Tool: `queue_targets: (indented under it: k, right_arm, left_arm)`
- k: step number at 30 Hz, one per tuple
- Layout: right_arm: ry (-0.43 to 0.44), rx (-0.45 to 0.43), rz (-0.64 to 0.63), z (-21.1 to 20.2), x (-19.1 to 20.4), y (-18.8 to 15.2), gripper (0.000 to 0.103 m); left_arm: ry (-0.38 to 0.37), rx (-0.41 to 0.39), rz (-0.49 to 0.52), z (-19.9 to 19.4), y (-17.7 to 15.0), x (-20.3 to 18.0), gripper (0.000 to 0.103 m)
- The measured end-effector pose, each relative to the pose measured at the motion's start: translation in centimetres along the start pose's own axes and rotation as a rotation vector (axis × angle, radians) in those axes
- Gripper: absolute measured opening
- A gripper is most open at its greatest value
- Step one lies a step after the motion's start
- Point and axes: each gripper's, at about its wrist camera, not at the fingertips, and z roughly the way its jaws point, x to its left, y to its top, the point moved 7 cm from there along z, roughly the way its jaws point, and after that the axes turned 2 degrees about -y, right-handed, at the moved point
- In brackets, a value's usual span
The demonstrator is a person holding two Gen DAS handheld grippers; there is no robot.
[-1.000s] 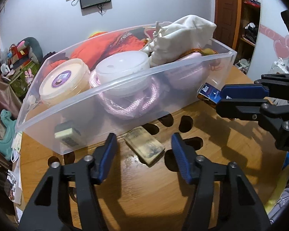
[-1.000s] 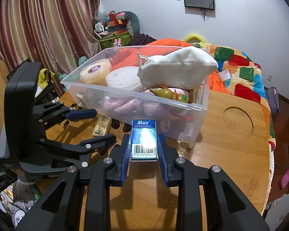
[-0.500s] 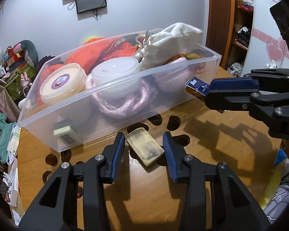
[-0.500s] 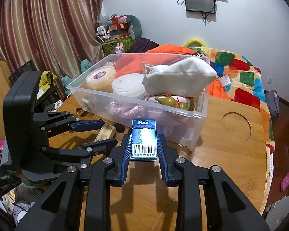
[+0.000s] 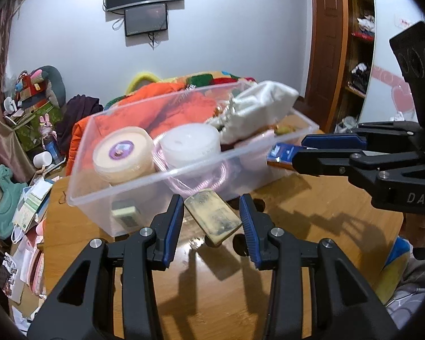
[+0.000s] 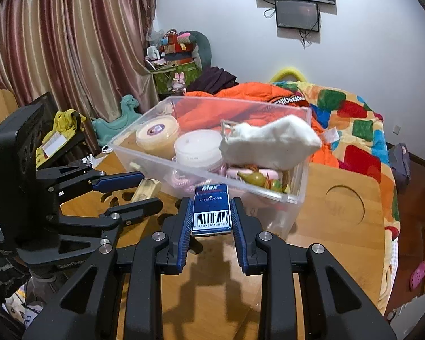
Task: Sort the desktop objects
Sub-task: 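Grasp the beige soap bar with the left tool while the right tool sets the card pack down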
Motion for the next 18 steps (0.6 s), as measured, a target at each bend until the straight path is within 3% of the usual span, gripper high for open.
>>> queue_targets:
  k: [10,18]
  right_arm:
    - [-0.011,-0.041,-0.011,-0.5,-0.1,1.8,0.024]
    - [-0.024,0.042,-0.026,0.8,-0.4,-0.7,0.024]
  left_arm:
    - [0.002,-0.074,-0.045,-1.7,1.7,1.5,0.040]
    - [-0.008,-0.061,-0.069,-1.6,0.6,1.8,0.040]
